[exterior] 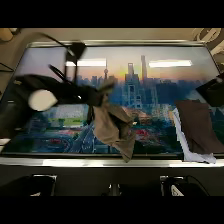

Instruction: Fold the shirts.

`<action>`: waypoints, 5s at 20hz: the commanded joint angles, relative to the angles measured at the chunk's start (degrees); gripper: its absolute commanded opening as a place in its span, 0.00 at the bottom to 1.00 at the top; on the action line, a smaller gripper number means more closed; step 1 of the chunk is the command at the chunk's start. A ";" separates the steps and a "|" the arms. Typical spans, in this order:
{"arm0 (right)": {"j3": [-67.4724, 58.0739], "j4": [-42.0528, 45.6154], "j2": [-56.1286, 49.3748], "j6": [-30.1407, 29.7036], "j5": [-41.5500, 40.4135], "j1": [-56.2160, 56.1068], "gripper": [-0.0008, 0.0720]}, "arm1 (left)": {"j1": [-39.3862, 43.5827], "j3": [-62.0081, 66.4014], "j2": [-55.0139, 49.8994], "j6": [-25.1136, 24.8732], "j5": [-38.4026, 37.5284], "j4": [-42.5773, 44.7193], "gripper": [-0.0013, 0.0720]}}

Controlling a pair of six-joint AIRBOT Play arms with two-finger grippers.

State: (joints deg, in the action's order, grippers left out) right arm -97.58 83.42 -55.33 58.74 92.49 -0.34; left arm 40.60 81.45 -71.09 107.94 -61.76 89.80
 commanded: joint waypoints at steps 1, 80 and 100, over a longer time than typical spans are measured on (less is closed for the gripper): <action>4.26 -3.74 -6.21 0.50 4.31 -0.07 0.85 | 1.07 -9.88 -4.87 5.18 1.66 -1.16 0.18; 27.06 23.17 -20.74 40.70 -35.41 -26.23 0.66 | -29.44 -37.92 29.73 -8.31 1.16 -3.28 0.05; 60.94 -43.93 -18.58 4.90 -40.17 -4.24 0.74 | -29.44 -37.57 29.73 -8.90 2.91 -2.45 0.05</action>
State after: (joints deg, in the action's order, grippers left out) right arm -39.29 46.92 -72.97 64.84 56.62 -4.95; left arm 11.16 43.90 -41.36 99.02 -59.02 87.39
